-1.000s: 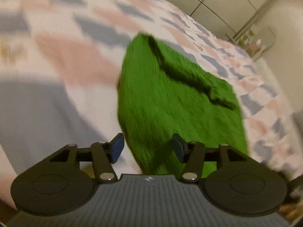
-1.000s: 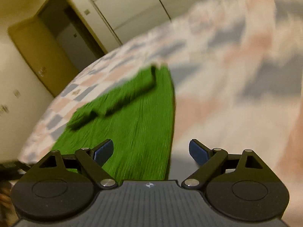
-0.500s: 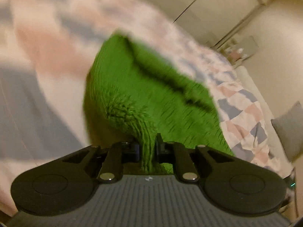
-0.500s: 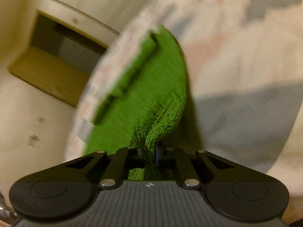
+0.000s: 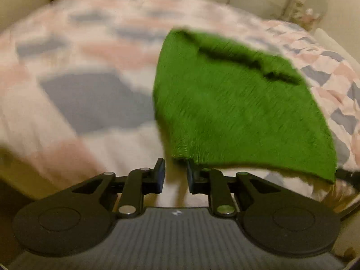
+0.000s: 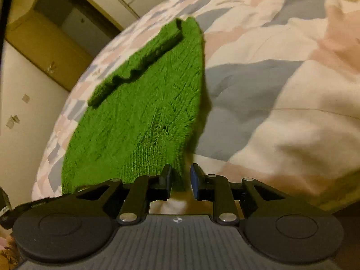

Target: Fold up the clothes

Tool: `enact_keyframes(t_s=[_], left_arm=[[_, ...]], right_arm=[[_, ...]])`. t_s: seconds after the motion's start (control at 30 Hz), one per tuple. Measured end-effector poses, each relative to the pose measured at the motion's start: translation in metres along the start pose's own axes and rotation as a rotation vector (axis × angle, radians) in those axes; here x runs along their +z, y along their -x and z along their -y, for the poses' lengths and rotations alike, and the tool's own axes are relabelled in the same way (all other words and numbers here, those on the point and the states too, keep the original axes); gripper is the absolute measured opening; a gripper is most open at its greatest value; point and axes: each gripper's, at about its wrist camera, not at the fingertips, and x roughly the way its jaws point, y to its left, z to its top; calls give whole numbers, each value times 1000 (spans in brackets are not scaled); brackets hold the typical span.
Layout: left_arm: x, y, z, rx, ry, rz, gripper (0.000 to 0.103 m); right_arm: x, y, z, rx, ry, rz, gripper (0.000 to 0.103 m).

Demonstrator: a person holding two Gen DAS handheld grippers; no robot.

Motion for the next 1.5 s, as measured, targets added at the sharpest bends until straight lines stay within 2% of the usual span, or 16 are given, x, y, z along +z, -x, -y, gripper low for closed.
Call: enact_keyframes(t_s=[0.1,0.17,0.27,0.33,0.53,0.73,0.9,1.03,1.13,1.2,1.27,1.3,1.37,1.43,1.47,1.5], left_arm=[[18,9,21,-25,-114,82,16],[28,-2,36,-31,-169,88,16],[45,-20,55,-41,-219,84,16],[54,-30,61,-69,-253,85,17],[75,-80,68,-40,-382,22,17],[108,-131,79,-42,-466,35,17],[125,-175,82,-38,-492,7,18],[151,-200,87,-54,-545,36,21],[186,-222,91,-19,-557,93,19],[220,-237,89,-4,-507,139,14],[265,-249,79,30,-376,188,14],[287,-253,71,53,-302,210,14],[313,-251,54,69,-206,238,15],[336,-247,36,83,-117,263,16],[335,-242,28,78,-108,261,16],[328,-236,22,76,-114,257,17]], right_arm=[[16,19,-12,-19,94,116,24],[26,26,-22,-10,155,178,24],[38,18,-36,12,216,188,24],[42,8,-39,22,247,175,24],[60,-32,-38,1,291,113,24],[101,-73,-48,28,370,138,24],[131,-132,-38,-37,377,43,24],[156,-162,-45,-36,451,20,22],[186,-193,-60,-67,541,-7,18],[211,-211,-72,-97,610,55,18],[245,-222,-83,-100,595,169,18],[263,-224,-86,-79,541,232,18],[282,-218,-84,-62,449,302,33],[301,-212,-83,-45,357,371,44],[307,-209,-81,-38,315,395,44],[299,-204,-76,-37,300,376,44]])
